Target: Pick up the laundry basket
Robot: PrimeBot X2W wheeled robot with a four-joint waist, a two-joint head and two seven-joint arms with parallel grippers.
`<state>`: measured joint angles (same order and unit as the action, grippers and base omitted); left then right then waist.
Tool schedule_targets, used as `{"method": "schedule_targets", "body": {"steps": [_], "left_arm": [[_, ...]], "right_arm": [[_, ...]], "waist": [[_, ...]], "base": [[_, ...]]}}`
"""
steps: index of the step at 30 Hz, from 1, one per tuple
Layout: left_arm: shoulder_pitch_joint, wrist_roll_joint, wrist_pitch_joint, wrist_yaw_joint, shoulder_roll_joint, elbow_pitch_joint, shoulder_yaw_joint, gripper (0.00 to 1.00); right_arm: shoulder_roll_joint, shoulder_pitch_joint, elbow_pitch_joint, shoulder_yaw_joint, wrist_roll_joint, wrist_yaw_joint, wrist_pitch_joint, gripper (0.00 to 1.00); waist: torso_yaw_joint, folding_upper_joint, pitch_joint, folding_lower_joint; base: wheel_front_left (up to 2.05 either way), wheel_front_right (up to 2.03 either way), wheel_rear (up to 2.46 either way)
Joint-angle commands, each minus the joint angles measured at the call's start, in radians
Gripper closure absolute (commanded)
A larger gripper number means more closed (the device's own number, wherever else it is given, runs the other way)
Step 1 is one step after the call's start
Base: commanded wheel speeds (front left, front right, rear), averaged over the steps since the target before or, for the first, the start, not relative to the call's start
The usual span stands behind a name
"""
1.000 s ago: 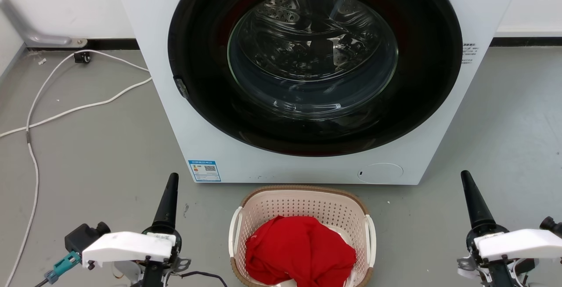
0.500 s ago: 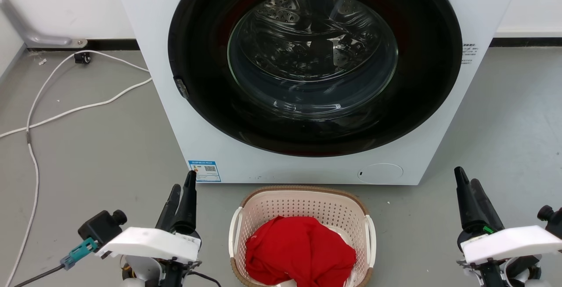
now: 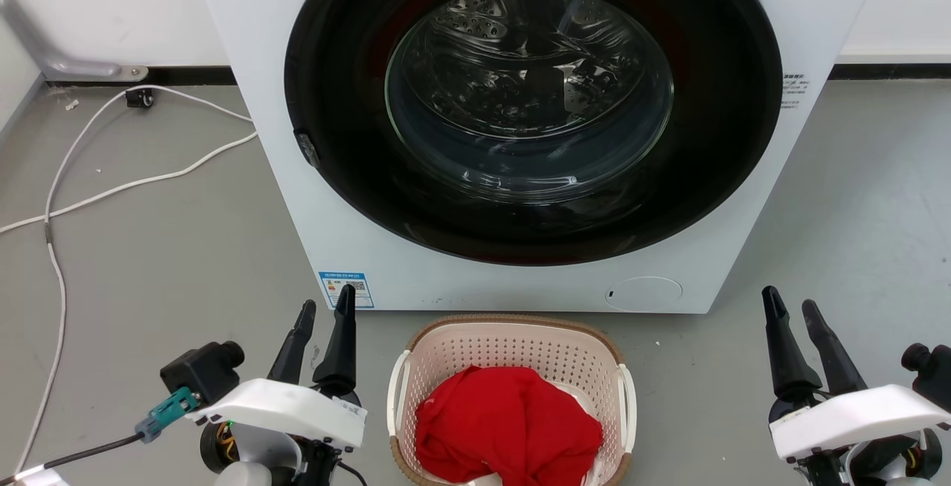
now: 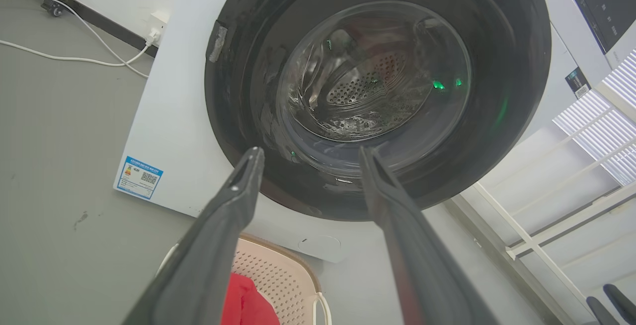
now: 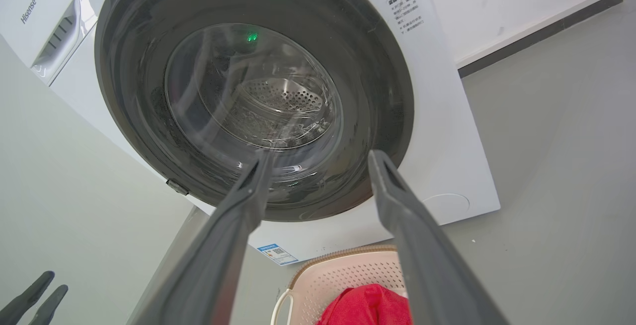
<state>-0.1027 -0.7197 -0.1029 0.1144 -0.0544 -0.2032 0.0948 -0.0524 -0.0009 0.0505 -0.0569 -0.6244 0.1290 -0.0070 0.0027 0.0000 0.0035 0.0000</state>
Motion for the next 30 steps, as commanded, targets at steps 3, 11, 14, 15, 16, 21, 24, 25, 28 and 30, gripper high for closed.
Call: {"method": "schedule_targets", "body": {"steps": [3, 11, 14, 15, 16, 21, 24, 25, 28, 30], "left_arm": [[-0.022, 0.06, -0.016, -0.004, -0.008, 0.008, 0.012, 0.0], [-0.027, 0.167, -0.038, -0.014, -0.014, -0.001, 0.039, 0.0], [-0.03, 0.202, -0.045, -0.017, -0.016, -0.004, 0.049, 0.0], [-0.031, 0.214, -0.048, -0.018, -0.016, -0.005, 0.052, 0.0], [-0.031, 0.225, -0.051, -0.019, -0.017, -0.007, 0.055, 0.0], [-0.036, 0.278, -0.064, -0.025, -0.019, -0.015, 0.069, 0.0], [-0.038, 0.308, -0.071, -0.029, -0.02, -0.018, 0.076, 0.0], [-0.038, 0.328, -0.075, -0.034, -0.02, -0.019, 0.079, 0.0], [-0.039, 0.357, -0.083, -0.039, -0.022, -0.019, 0.083, 0.0], [-0.039, 0.374, -0.087, -0.044, -0.023, -0.018, 0.086, 0.0]], "right_arm": [[-0.001, 0.003, -0.029, 0.002, 0.059, 0.001, 0.005, 0.0], [0.0, 0.019, -0.054, 0.008, 0.162, 0.002, 0.013, 0.0], [0.0, 0.025, -0.064, 0.009, 0.195, 0.002, 0.017, 0.0], [0.0, 0.028, -0.068, 0.009, 0.207, 0.002, 0.018, 0.0], [0.0, 0.031, -0.072, 0.01, 0.218, 0.002, 0.02, 0.0], [0.0, 0.041, -0.088, 0.013, 0.267, 0.002, 0.024, 0.0], [0.001, 0.047, -0.096, 0.016, 0.297, 0.002, 0.026, 0.0], [0.001, 0.05, -0.102, 0.017, 0.316, 0.002, 0.028, 0.0], [0.001, 0.056, -0.11, 0.019, 0.347, 0.002, 0.029, 0.0], [0.001, 0.059, -0.115, 0.02, 0.366, 0.002, 0.03, 0.0]], "waist": [[0.0, 0.0, 0.0, 0.0], [0.002, 0.0, -0.002, 0.0], [0.003, 0.0, -0.002, 0.0], [0.003, 0.0, -0.002, 0.0], [0.003, 0.0, -0.002, 0.0], [0.003, 0.0, -0.003, 0.0], [0.004, 0.0, -0.003, 0.0], [0.005, 0.0, -0.002, 0.0], [0.005, 0.0, -0.002, 0.0], [0.005, 0.0, -0.002, 0.0]], "base": [[0.0, 0.0, 0.0], [0.0, 0.0, 0.0], [0.0, 0.0, 0.0], [0.0, 0.0, 0.0], [0.0, 0.0, 0.0], [0.0, 0.0, 0.0], [0.0, 0.0, 0.0], [0.0, 0.0, 0.0], [0.0, 0.0, 0.0], [0.0, 0.0, 0.0]]}}
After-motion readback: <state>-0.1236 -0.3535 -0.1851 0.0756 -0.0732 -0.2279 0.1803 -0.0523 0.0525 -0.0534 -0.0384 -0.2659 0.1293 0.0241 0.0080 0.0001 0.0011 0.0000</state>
